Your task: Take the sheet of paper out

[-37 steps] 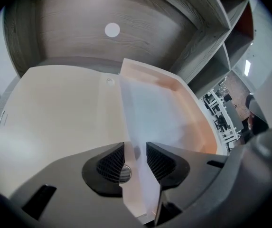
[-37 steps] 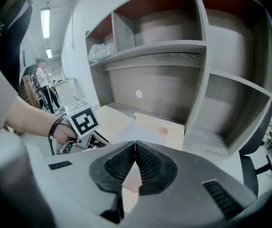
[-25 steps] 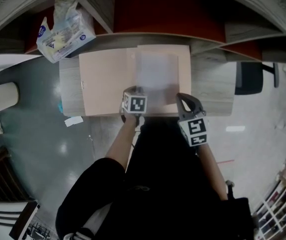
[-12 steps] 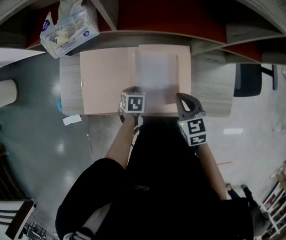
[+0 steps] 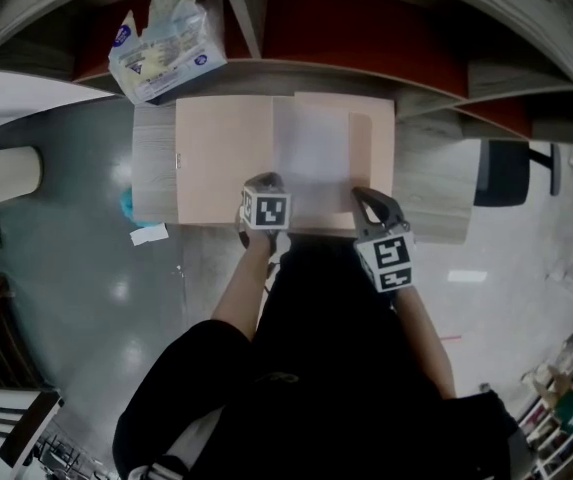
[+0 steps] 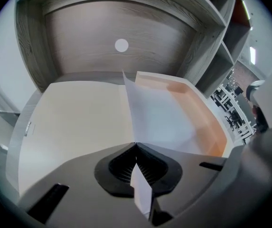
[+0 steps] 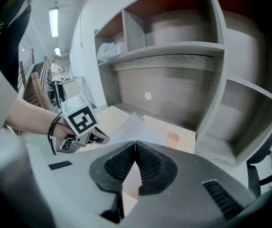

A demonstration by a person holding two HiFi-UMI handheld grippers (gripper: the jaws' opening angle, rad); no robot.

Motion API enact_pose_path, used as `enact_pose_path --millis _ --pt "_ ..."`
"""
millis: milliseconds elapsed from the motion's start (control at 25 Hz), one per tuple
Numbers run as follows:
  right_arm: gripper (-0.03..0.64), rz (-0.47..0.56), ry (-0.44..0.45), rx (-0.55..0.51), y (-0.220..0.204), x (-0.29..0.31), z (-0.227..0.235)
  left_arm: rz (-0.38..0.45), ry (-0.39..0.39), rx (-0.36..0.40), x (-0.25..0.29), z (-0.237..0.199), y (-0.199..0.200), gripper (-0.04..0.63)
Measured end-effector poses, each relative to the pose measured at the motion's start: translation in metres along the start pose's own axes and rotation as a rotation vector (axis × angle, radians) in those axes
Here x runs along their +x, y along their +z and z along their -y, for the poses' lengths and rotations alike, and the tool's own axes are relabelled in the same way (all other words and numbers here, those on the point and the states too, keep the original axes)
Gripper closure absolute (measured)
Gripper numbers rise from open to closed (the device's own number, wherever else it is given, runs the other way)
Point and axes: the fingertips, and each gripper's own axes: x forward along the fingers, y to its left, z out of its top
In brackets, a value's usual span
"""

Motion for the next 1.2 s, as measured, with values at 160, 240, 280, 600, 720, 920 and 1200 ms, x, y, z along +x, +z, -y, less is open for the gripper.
enact_pose_path --millis 160,240,280,600,720,920,1200 --pt "0.600 0.004 0.020 -0.023 0.008 0.004 -0.006 0.020 0.016 -0.008 -0.008 -0.009 0.003 0.551" --pt "0.600 0.005 0.025 -0.034 0.011 0.007 -0.006 0.029 0.016 -0.009 -0.011 -0.011 0.004 0.551" --pt "0.600 0.006 0.027 -0.038 0.013 0.008 -0.007 0.035 0.015 -0.009 -0.013 -0.012 0.005 0.552" --pt "0.600 0.003 0.077 -0.058 0.017 0.019 -0.025 0.090 0.030 -0.015 -0.032 -0.024 0.007 0.552" --pt "0.600 0.006 0.106 -0.069 0.017 0.023 -0.032 0.116 0.042 -0.019 -0.043 -0.026 0.008 0.552" --pt "0.600 0.012 0.176 -0.099 0.020 0.028 -0.039 0.153 0.102 -0.028 -0.066 -0.028 0.009 0.552" --pt "0.600 0.033 0.237 -0.160 0.021 0.029 -0.037 0.186 0.185 -0.016 -0.099 -0.025 0.012 0.552"
